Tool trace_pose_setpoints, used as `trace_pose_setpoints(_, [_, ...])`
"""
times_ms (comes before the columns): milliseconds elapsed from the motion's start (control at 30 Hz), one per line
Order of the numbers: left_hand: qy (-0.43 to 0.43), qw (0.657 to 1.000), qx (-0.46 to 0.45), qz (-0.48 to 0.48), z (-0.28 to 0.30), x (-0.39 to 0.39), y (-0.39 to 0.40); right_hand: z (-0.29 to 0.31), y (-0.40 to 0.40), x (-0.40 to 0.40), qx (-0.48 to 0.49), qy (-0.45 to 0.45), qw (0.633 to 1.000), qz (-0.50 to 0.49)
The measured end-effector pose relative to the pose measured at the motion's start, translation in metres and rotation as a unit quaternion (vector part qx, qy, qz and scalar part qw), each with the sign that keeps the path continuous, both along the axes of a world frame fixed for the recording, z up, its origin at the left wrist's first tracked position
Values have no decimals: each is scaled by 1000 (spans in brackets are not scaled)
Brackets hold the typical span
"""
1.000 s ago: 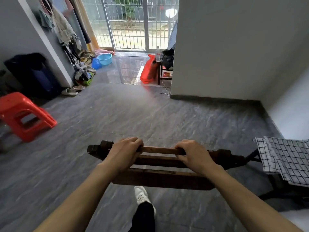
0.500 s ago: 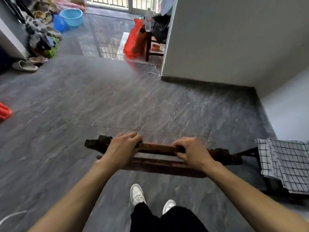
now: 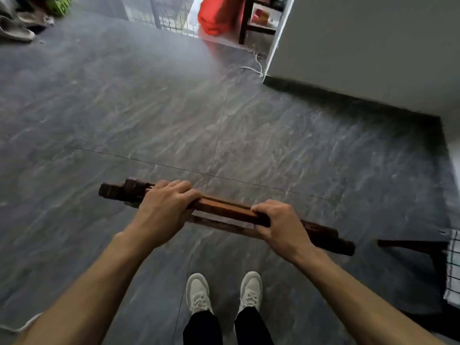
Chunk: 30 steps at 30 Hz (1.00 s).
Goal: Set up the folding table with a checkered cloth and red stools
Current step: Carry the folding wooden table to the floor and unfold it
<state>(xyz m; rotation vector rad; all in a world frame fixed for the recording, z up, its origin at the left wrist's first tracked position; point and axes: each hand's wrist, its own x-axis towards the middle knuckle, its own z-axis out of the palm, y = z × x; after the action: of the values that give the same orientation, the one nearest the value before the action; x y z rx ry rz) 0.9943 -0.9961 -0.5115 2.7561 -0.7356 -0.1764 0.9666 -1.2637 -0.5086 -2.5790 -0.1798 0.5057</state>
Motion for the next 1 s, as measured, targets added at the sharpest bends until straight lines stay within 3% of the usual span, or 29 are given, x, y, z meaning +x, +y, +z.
trace_pose_setpoints(200, [-18, 999, -4, 26, -80, 22, 25, -78, 26, 34, -4, 14, 1000, 21])
trace_pose_setpoints(400, [-4, 999, -15, 41, -132, 24, 53, -118, 53, 40, -14, 20, 999, 30])
trace_pose_setpoints(733, [-23, 994, -36, 96, -144, 27, 39, -128, 55, 51, -103, 1, 990, 99])
trace_pose_setpoints(1000, [1, 970, 49, 240, -125, 10, -20, -130, 46, 65, -98, 8, 985, 143])
